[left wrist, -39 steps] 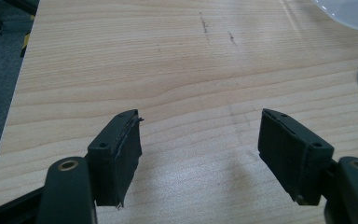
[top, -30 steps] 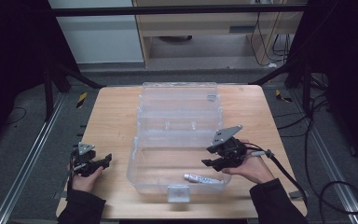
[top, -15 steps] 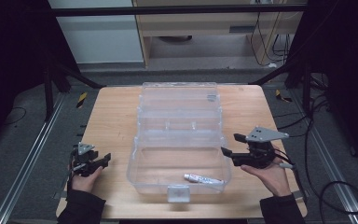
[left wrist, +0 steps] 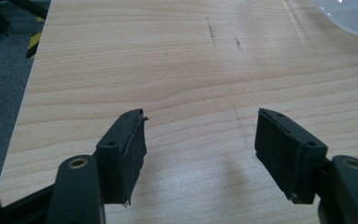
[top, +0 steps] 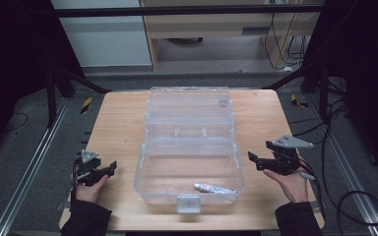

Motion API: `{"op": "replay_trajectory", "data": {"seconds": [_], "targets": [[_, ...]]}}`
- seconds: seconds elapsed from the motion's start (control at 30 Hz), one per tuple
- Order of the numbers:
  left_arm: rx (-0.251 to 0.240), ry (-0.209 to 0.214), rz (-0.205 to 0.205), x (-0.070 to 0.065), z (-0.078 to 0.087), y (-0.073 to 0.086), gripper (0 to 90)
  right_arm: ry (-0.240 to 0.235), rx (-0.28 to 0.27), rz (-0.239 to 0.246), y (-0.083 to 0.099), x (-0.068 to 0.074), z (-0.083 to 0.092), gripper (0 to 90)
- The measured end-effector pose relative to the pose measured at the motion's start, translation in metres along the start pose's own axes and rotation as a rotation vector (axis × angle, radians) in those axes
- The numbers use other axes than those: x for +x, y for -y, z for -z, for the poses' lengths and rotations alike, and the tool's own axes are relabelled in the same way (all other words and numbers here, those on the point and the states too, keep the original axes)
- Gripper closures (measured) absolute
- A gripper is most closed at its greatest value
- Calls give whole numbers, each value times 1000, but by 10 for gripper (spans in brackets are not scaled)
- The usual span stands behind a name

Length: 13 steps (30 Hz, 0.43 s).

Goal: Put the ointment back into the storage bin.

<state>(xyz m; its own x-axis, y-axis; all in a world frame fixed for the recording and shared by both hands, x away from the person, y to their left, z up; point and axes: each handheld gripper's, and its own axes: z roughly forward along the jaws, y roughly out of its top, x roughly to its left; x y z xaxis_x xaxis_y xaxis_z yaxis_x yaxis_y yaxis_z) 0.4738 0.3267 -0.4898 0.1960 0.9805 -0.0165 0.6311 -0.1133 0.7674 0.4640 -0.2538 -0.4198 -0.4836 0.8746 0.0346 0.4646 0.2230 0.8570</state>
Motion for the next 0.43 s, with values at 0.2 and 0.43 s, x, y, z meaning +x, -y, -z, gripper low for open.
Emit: {"op": "replay_trajectory", "data": {"seconds": [0.2, 0.43], "targets": [[-2, -8, -2, 0, -2, 0, 287, 31, 31, -46, 17, -14, -10, 181], [6, -6, -8, 0, -5, 1, 238, 87, 91, -49, 32, -26, -18, 156]]}}
